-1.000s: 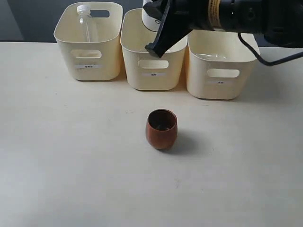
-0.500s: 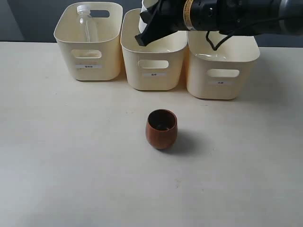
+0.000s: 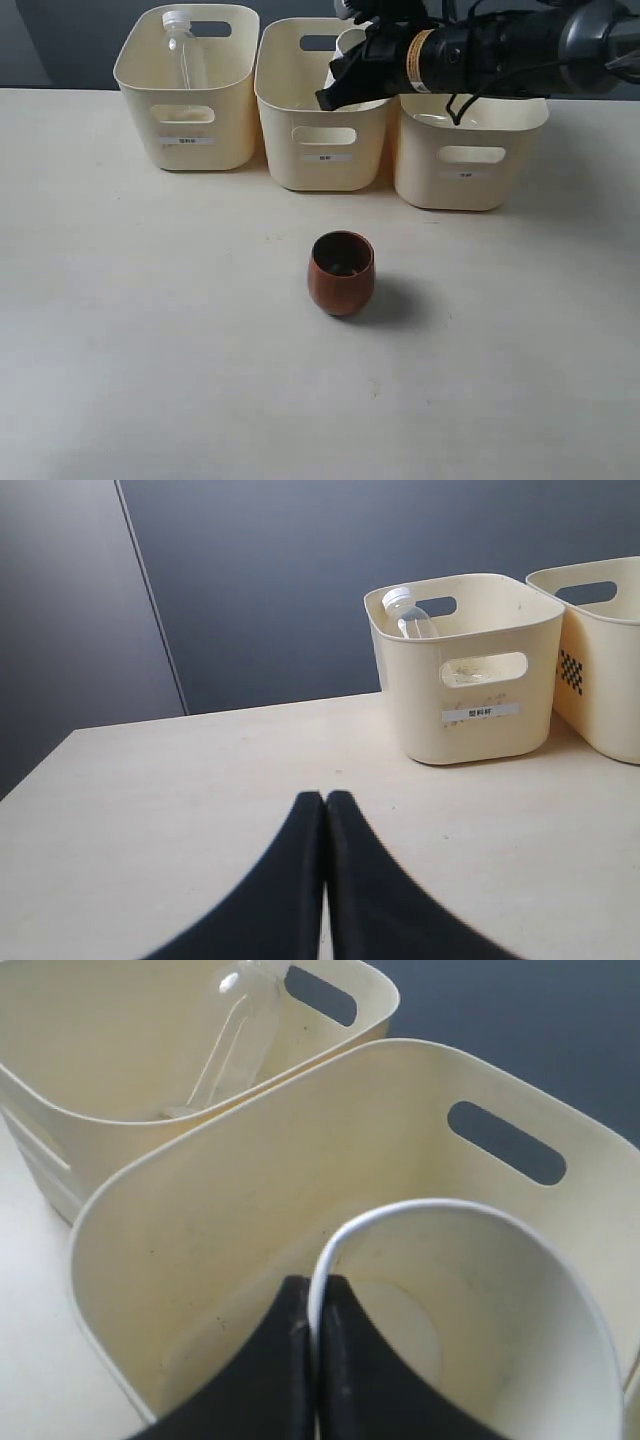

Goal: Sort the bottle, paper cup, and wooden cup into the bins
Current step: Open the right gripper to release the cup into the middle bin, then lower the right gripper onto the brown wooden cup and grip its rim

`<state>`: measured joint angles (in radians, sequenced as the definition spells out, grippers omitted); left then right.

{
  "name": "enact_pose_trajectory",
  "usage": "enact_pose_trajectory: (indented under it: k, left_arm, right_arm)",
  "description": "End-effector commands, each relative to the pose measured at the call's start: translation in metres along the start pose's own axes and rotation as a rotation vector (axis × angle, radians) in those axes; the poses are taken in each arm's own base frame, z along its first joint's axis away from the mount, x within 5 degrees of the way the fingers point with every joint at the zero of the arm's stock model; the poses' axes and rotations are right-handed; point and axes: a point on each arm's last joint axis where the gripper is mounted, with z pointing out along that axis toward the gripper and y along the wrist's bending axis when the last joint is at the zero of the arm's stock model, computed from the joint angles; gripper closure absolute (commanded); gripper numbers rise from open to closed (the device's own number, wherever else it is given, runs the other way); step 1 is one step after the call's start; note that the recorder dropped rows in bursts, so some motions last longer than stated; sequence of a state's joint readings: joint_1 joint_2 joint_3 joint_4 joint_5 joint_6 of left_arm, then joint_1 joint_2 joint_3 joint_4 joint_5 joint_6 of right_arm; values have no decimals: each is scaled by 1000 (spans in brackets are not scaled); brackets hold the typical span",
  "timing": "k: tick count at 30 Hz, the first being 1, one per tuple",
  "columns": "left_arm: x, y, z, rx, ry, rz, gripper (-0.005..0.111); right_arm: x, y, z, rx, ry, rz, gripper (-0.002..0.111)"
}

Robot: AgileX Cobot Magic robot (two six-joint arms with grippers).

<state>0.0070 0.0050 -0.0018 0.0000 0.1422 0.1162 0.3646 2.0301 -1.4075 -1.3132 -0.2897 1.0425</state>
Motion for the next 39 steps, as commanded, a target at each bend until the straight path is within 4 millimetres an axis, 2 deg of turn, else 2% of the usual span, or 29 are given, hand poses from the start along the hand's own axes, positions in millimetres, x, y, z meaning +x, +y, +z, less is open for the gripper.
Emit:
enact_pose_trajectory:
  k: [1, 8, 9, 11, 15, 18, 21, 23, 24, 27, 32, 35, 39]
  left_arm:
    - [0, 0, 0, -2, -11, -1, 107]
    - [0, 0, 0, -2, -11, -1, 107]
    - [0, 0, 0, -2, -11, -1, 107]
    - [0, 0, 0, -2, -11, -1, 107]
    - [0, 0, 0, -2, -11, -1, 107]
    - [0, 0, 0, -2, -11, -1, 107]
    - [0, 0, 0, -2, -11, -1, 107]
    - [0, 0, 0, -2, -11, -1, 107]
    - [0, 0, 0, -2, -11, -1, 107]
    - [0, 0, 0, -2, -11, -1, 107]
    - [0, 0, 0, -2, -11, -1, 107]
    - [0, 0, 0, -2, -11, -1, 107]
    - [0, 0, 0, -2, -11, -1, 107]
  right_arm:
    - [4, -2, 4, -10, -1, 14, 109]
    - [16, 0, 13, -23, 28, 9, 106]
    - [17, -1, 13, -21, 31, 9, 101]
    - [18, -3, 14, -7, 38, 12, 80]
    - [18, -3, 14, -2, 35, 26, 63]
    - [17, -3, 14, -8, 30, 26, 63]
    - [5, -2, 6, -22, -4, 5, 63]
    - [-10, 0, -8, -29, -35, -25, 63]
    - [-22, 4, -22, -43, -59, -62, 63]
    - [-36, 11, -46, -74, -74, -112, 63]
    - [-65, 45, -109, -333, -128, -157, 63]
    - [-72, 61, -132, -478, -162, -133, 63]
    - [-63, 70, -141, -541, -138, -91, 63]
